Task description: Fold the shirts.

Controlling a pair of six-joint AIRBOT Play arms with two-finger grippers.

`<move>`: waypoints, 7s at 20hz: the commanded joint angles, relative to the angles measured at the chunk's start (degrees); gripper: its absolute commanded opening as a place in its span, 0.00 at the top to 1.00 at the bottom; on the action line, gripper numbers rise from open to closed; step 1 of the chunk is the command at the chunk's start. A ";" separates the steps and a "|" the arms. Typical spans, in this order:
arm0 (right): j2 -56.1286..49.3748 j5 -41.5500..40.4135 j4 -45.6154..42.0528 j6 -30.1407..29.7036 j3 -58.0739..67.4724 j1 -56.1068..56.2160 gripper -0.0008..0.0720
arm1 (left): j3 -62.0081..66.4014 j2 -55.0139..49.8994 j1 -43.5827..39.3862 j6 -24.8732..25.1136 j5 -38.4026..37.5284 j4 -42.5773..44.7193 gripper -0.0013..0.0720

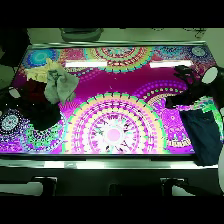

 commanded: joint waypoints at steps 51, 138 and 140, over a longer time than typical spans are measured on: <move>12.61 5.31 24.61 -14.27 -32.33 0.07 0.15 | -29.86 15.19 -32.46 9.05 20.81 -40.39 0.00; 8.90 -9.29 5.88 -12.46 -11.65 -12.98 0.12 | -30.29 23.06 -14.32 14.93 27.43 -29.38 0.94; 8.90 0.87 7.04 -10.54 -8.74 -22.21 0.13 | -30.29 23.06 -14.32 16.35 25.57 -29.35 0.94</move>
